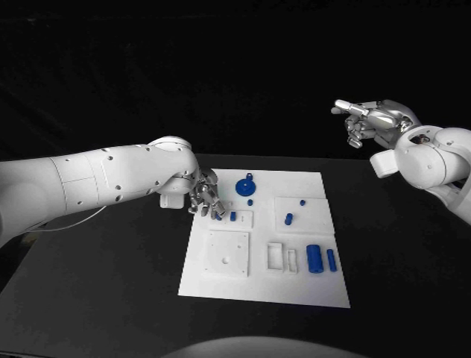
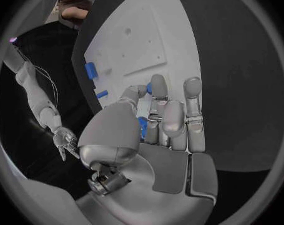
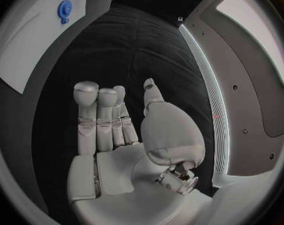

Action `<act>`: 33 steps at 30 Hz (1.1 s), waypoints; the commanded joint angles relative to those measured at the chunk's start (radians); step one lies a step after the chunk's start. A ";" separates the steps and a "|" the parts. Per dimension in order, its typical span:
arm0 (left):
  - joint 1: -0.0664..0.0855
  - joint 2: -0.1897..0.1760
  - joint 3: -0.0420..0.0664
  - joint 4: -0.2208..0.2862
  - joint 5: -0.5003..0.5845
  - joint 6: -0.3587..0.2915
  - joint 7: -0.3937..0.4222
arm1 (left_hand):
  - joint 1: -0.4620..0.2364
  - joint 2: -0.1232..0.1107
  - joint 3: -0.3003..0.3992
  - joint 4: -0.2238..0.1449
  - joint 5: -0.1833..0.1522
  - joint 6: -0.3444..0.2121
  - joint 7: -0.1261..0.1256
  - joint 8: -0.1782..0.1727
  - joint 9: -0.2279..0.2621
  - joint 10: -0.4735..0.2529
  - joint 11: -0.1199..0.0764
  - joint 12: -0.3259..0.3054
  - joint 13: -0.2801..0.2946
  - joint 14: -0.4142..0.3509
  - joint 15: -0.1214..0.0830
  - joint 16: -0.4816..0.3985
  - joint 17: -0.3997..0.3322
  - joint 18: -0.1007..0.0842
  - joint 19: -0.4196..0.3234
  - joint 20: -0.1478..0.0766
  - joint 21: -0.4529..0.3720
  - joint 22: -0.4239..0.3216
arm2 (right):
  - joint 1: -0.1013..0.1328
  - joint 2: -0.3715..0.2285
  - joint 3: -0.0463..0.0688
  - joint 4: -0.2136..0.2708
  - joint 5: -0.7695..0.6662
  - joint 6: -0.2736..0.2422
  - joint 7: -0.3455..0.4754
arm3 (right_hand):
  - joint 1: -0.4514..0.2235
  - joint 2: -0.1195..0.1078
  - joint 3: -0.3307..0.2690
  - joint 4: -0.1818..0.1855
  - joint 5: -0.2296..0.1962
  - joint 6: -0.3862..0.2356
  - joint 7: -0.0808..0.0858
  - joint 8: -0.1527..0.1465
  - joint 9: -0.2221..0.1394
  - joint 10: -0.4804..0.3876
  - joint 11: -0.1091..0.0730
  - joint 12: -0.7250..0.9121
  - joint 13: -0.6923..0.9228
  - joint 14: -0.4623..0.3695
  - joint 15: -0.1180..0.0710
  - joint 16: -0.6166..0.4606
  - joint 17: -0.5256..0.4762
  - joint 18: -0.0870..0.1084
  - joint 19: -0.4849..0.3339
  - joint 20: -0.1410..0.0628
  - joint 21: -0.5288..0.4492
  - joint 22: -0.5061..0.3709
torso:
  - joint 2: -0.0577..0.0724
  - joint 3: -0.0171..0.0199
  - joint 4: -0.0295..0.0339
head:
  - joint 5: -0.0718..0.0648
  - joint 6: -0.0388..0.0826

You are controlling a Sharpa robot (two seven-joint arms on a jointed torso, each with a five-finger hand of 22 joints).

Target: Assemble the parts on the task board

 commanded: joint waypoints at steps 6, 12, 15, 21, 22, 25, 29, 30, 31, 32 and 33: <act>-0.001 0.000 0.001 0.002 0.004 0.023 0.001 | 0.002 0.008 0.163 -0.172 0.008 0.006 -0.002 0.005 0.003 0.007 -0.003 -0.001 0.000 0.009 0.001 -0.005 0.002 -0.006 -0.001 0.004 0.007 0.018 | 0.000 0.005 0.001 -0.004 -0.005 0.022 0.005 | 0.005 0.010 0.003 -0.008 0.018 0.009 0.001 -0.002 -0.001 0.005 0.000 0.003 0.001 0.004 -0.004 0.002 -0.001 0.010 0.047 -0.002 0.003 0.078 | 0.000 0.0003 -0.0001 | 0.001 -0.002; -0.001 0.000 0.001 0.000 0.003 0.024 0.001 | 0.002 0.008 0.163 -0.172 0.008 0.006 -0.002 0.005 0.003 0.007 -0.003 -0.001 0.000 0.009 0.001 -0.005 0.002 -0.006 -0.001 0.004 0.007 0.018 | -0.001 0.006 0.001 -0.006 -0.005 0.024 0.005 | 0.003 0.011 0.002 -0.009 0.013 0.009 0.001 -0.002 -0.001 0.006 0.000 0.003 0.001 0.005 -0.005 0.004 0.000 0.010 0.047 -0.003 0.004 0.078 | 0.000 0.0000 -0.0002 | 0.002 -0.002; -0.001 0.003 0.001 -0.004 0.003 0.025 0.001 | 0.002 0.008 0.164 -0.172 0.010 0.005 -0.002 0.005 0.006 0.007 -0.003 -0.002 0.000 0.008 0.001 -0.006 0.001 -0.007 -0.002 0.004 0.007 0.018 | -0.001 0.006 0.001 -0.006 -0.005 0.024 0.006 | 0.003 0.011 0.002 -0.010 0.011 0.009 0.001 -0.002 -0.001 0.006 0.000 0.003 0.001 0.005 -0.004 0.004 0.000 0.010 0.047 -0.002 0.003 0.078 | 0.001 0.0001 -0.0002 | 0.001 -0.004; -0.007 0.014 0.001 -0.018 0.003 0.027 0.002 | 0.002 0.008 0.164 -0.172 0.010 0.005 -0.002 0.005 0.006 0.007 -0.003 -0.002 0.000 0.008 0.001 -0.006 0.001 -0.007 -0.002 0.004 0.007 0.018 | -0.001 0.007 0.001 -0.007 -0.005 0.024 0.006 | 0.003 0.011 0.002 -0.010 0.011 0.009 0.001 -0.002 -0.001 0.006 0.000 0.003 0.001 0.005 -0.004 0.004 0.000 0.010 0.047 -0.002 0.003 0.078 | 0.001 -0.0002 -0.0013 | 0.002 -0.006; -0.008 0.017 0.001 -0.020 0.003 0.028 0.002 | 0.002 0.008 0.164 -0.172 0.010 0.005 -0.002 0.005 0.006 0.007 -0.003 -0.002 0.000 0.008 0.001 -0.006 0.001 -0.007 -0.002 0.004 0.007 0.018 | -0.001 0.007 0.001 -0.006 -0.005 0.024 0.005 | 0.003 0.011 0.002 -0.010 0.011 0.009 0.001 -0.002 -0.001 0.006 0.000 0.003 0.001 0.005 -0.004 0.004 0.000 0.010 0.047 -0.002 0.003 0.078 | 0.001 0.0000 -0.0012 | 0.001 -0.008; -0.012 0.022 0.001 -0.025 0.003 0.030 0.001 | 0.002 0.010 0.164 -0.173 0.008 0.004 -0.002 0.005 0.009 0.007 -0.003 -0.001 -0.001 0.008 0.001 -0.007 0.001 -0.006 -0.002 0.004 0.007 0.018 | -0.001 0.006 0.001 -0.006 -0.005 0.025 0.005 | 0.003 0.011 0.002 -0.010 0.011 0.009 0.001 -0.002 -0.001 0.006 0.000 0.003 0.001 0.005 -0.004 0.004 0.000 0.010 0.047 -0.002 0.003 0.078 | 0.002 0.0000 -0.0011 | 0.000 -0.009; -0.016 0.028 0.001 -0.033 0.003 0.033 0.001 | 0.002 0.010 0.164 -0.173 0.008 0.004 -0.002 0.005 0.009 0.007 -0.003 -0.001 -0.001 0.008 0.001 -0.007 0.001 -0.006 -0.002 0.004 0.007 0.018 | -0.001 0.006 0.001 -0.007 -0.005 0.024 0.005 | 0.003 0.011 0.003 -0.010 0.009 0.009 0.001 -0.002 -0.001 0.006 0.000 0.003 0.002 0.005 -0.004 0.003 0.000 0.010 0.047 -0.002 0.003 0.078 | 0.001 0.0008 -0.0009 | 0.000 -0.011; -0.017 0.030 0.001 -0.036 0.003 0.033 0.001 | 0.002 0.010 0.164 -0.173 0.008 0.004 -0.002 0.005 0.009 0.007 -0.003 -0.001 -0.001 0.008 0.001 -0.007 0.001 -0.006 -0.002 0.004 0.007 0.018 | -0.001 0.006 0.001 -0.007 -0.005 0.024 0.005 | 0.003 0.011 0.003 -0.010 0.009 0.009 0.001 -0.002 -0.001 0.006 0.000 0.003 0.002 0.005 -0.004 0.003 0.000 0.010 0.047 -0.002 0.003 0.078 | 0.001 0.0010 -0.0009 | 0.000 -0.011; -0.017 0.031 0.001 -0.038 0.003 0.034 0.001 | 0.002 0.010 0.164 -0.173 0.008 0.004 -0.002 0.005 0.009 0.007 -0.003 -0.001 -0.001 0.008 0.001 -0.007 0.001 -0.006 -0.002 0.004 0.007 0.018 | -0.001 0.006 0.001 -0.007 -0.005 0.025 0.005 | 0.003 0.011 0.003 -0.010 0.009 0.009 0.001 -0.002 -0.001 0.006 0.000 0.003 0.002 0.005 -0.004 0.003 0.000 0.010 0.047 -0.002 0.003 0.078 | 0.000 0.0007 -0.0005 | 0.001 -0.012; -0.018 0.032 0.001 -0.040 0.003 0.035 0.001 | 0.002 0.010 0.164 -0.173 0.008 0.004 -0.002 0.005 0.009 0.007 -0.003 -0.001 -0.001 0.008 0.001 -0.007 0.001 -0.006 -0.002 0.004 0.007 0.018 | -0.001 0.006 0.001 -0.007 -0.005 0.025 0.005 | 0.003 0.011 0.003 -0.010 0.009 0.009 0.001 -0.002 -0.001 0.006 0.000 0.003 0.002 0.005 -0.004 0.003 0.000 0.010 0.047 -0.002 0.003 0.078 | 0.000 0.0007 -0.0007 | 0.000 -0.012; -0.018 0.034 0.001 -0.041 0.003 0.036 0.001 | 0.002 0.010 0.164 -0.173 0.008 0.004 -0.002 0.005 0.009 0.007 -0.003 -0.001 -0.001 0.008 0.001 -0.007 0.001 -0.006 -0.002 0.004 0.007 0.018 | -0.001 0.007 0.001 -0.007 -0.005 0.025 0.005 | 0.003 0.011 0.003 -0.010 0.009 0.009 0.001 -0.002 -0.001 0.006 0.000 0.003 0.002 0.005 -0.004 0.003 0.000 0.010 0.047 -0.002 0.003 0.078 | 0.000 0.0007 -0.0006 | 0.000 -0.012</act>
